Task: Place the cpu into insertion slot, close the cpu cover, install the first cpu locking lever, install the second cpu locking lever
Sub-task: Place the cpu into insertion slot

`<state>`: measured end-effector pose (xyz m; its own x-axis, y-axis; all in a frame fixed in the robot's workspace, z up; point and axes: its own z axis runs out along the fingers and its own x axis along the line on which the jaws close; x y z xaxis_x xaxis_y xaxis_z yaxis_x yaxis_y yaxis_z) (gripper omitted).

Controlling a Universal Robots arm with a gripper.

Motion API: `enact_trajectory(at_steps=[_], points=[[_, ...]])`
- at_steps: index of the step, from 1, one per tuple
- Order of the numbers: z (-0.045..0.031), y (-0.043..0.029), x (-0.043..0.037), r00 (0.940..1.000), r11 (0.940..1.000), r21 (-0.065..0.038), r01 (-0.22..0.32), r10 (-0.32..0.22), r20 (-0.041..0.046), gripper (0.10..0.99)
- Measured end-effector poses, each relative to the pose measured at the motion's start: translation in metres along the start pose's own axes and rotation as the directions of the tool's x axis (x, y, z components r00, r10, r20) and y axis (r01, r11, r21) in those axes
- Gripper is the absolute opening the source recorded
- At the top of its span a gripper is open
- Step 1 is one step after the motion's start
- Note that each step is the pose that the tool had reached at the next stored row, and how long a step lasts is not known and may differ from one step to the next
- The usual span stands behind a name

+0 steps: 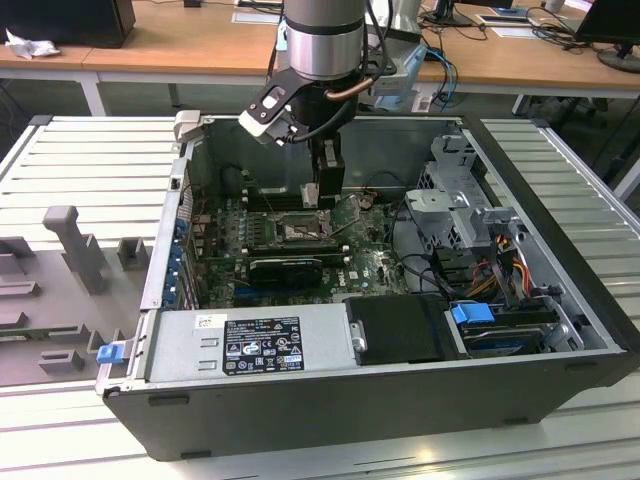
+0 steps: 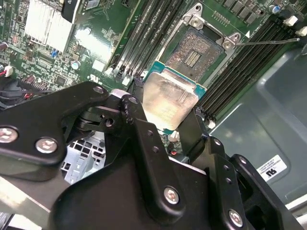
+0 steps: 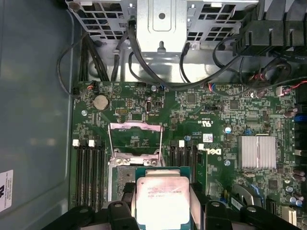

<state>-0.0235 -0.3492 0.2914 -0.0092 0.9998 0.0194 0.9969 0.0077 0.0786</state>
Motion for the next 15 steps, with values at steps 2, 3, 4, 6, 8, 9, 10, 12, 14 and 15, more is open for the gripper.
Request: enact_trajectory(at_steps=[2,3,4,6,8,9,10,12,14,15], points=[[0.0023,-0.0002,0.0001,1.0000,1.0000,0.000,0.000,0.000,-0.0001,0.533],[0.0032,-0.0003,0.0001,1.0000,1.0000,0.001,0.000,0.000,-0.0001,0.533],[0.0042,-0.0004,0.0001,1.0000,1.0000,0.001,0.000,0.000,-0.0001,0.533],[0.0048,-0.0005,0.0001,1.0000,1.0000,0.001,0.000,0.000,0.0001,0.533],[0.0054,-0.0005,0.0001,1.0000,1.0000,0.001,0.000,0.000,-0.0001,0.533],[0.0057,-0.0005,0.0001,1.0000,1.0000,0.001,0.000,0.000,-0.0001,0.533],[0.0060,-0.0006,0.0001,1.0000,1.0000,0.001,0.000,0.000,-0.0001,0.533],[0.0069,-0.0007,0.0000,1.0000,1.0000,0.001,0.000,0.000,-0.0004,0.533],[0.0075,-0.0009,0.0000,1.0000,1.0000,0.001,0.000,0.000,-0.0016,0.533],[0.0078,-0.0009,0.0001,1.0000,1.0000,0.001,0.000,0.000,-0.0024,0.533]])
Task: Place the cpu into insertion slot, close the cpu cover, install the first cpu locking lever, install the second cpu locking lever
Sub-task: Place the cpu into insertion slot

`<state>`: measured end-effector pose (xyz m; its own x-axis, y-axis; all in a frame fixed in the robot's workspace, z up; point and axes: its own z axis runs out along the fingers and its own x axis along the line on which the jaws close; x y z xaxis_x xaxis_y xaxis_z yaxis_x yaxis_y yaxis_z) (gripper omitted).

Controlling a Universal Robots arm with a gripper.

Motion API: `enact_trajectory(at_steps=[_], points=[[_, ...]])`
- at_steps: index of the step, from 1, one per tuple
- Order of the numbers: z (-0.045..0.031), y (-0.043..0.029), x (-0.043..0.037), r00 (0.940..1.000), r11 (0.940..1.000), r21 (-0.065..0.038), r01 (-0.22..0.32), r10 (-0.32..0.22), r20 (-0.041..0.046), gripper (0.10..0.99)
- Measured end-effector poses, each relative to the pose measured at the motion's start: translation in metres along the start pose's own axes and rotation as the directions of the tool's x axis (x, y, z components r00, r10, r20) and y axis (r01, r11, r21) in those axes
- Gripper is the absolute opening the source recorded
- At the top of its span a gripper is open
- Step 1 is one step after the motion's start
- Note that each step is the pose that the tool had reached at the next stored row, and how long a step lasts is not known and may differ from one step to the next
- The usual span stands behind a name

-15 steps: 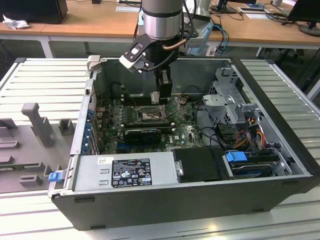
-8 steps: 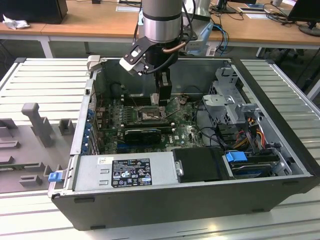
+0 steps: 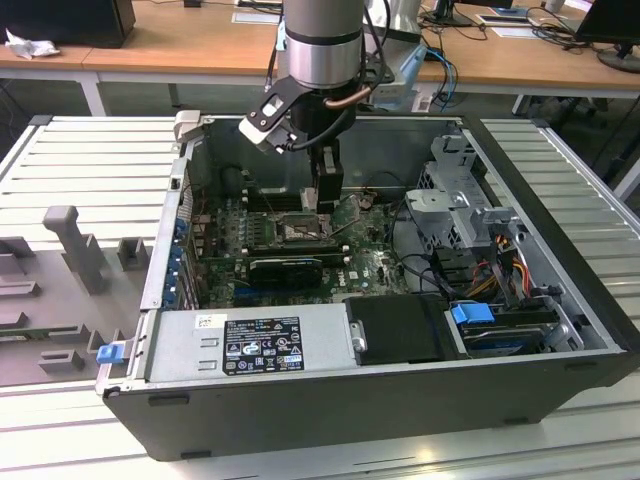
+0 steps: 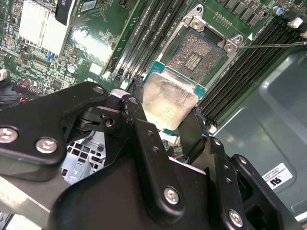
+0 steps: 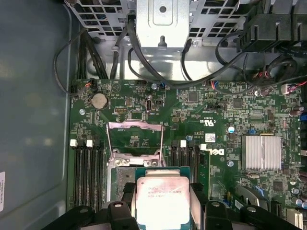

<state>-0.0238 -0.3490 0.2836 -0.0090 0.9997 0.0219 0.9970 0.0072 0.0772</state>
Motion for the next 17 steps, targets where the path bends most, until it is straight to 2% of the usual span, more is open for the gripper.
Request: enact_trajectory(at_steps=[9,17], points=[[0.0024,-0.0002,0.0000,1.0000,1.0000,0.000,0.000,0.000,-0.0083,0.533],[0.0046,-0.0013,0.0001,0.9999,1.0000,0.000,-0.001,0.001,-0.0117,0.533]])
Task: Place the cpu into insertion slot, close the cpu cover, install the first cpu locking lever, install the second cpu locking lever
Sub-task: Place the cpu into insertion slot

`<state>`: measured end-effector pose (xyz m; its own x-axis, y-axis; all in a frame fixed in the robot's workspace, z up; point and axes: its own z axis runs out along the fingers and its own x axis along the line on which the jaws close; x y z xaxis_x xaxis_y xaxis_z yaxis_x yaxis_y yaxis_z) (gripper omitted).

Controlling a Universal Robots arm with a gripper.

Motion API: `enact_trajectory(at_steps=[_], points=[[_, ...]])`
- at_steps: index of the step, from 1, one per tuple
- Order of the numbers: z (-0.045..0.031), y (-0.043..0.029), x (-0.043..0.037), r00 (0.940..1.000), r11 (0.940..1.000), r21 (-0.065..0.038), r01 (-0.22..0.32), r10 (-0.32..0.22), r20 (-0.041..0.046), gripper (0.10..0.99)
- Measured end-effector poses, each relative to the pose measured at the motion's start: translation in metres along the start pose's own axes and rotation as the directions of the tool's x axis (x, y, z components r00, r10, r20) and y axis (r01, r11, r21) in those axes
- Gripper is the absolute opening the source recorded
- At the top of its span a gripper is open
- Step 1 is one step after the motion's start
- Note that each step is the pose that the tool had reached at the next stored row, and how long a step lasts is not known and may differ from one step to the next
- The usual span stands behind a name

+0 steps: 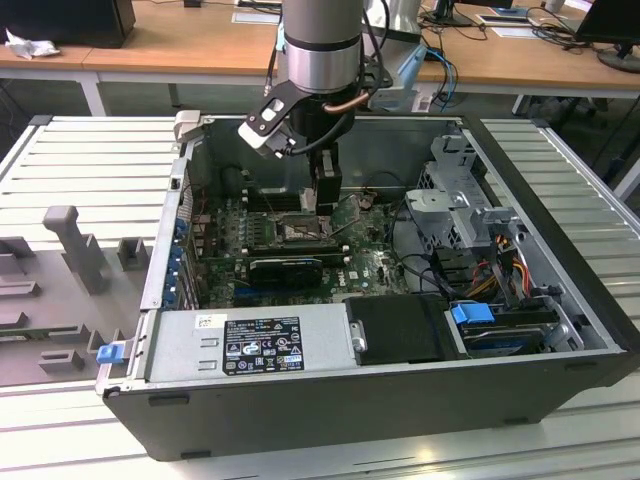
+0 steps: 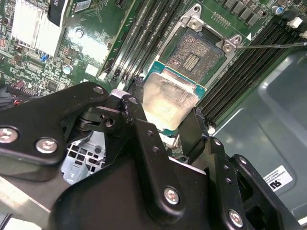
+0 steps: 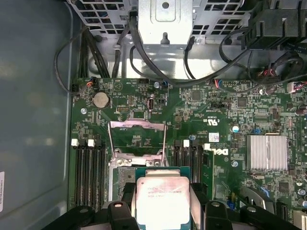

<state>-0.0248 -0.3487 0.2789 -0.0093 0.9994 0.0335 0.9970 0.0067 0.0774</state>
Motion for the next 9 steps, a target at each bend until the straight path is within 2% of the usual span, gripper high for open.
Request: enact_trajectory(at_steps=[3,9], points=[[0.0015,-0.0005,0.0016,1.0000,1.0000,0.000,0.000,0.000,-0.0003,0.533],[0.0107,-0.0024,0.0025,1.0000,1.0000,0.000,0.000,0.000,-0.0010,0.533]])
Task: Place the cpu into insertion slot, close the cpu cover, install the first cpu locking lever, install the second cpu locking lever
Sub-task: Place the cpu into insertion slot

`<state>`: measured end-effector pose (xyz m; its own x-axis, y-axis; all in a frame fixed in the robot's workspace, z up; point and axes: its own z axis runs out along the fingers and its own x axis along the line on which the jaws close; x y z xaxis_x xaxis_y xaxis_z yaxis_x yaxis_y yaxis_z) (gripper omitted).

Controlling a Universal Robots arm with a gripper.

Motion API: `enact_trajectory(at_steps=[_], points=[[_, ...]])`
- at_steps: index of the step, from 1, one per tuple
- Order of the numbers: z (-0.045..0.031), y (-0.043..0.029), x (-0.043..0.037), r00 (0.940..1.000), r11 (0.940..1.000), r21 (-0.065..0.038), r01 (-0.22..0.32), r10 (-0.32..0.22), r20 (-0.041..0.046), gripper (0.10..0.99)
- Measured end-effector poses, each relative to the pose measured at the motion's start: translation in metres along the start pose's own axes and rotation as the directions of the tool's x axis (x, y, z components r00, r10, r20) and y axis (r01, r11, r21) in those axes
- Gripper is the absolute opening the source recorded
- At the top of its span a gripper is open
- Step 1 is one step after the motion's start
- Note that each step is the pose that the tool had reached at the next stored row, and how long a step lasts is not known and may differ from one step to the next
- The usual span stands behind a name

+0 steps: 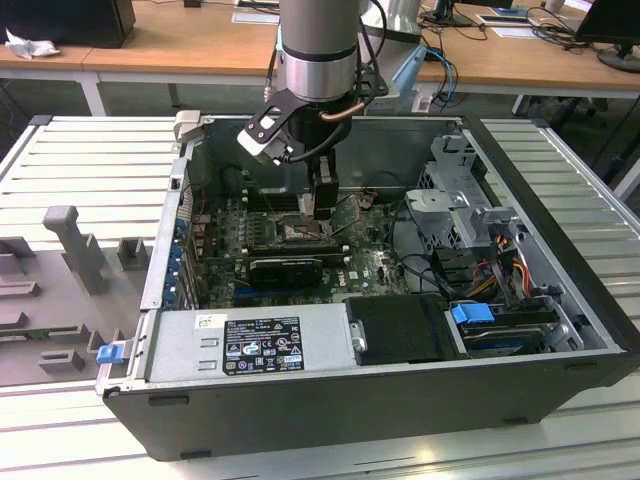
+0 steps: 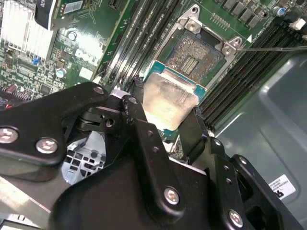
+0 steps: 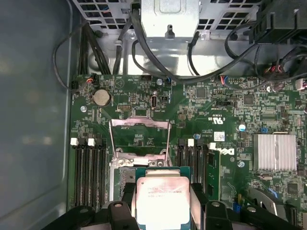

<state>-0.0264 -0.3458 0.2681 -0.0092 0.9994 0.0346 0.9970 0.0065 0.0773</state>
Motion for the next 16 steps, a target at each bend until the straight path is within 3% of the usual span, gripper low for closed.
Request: enact_trajectory(at_steps=[11,16], points=[[0.0039,-0.0029,0.0013,1.0000,1.0000,0.000,0.000,0.000,-0.0001,0.533],[0.0209,-0.0080,0.0077,0.9997,0.9997,0.001,-0.026,0.026,0.0035,0.533]])
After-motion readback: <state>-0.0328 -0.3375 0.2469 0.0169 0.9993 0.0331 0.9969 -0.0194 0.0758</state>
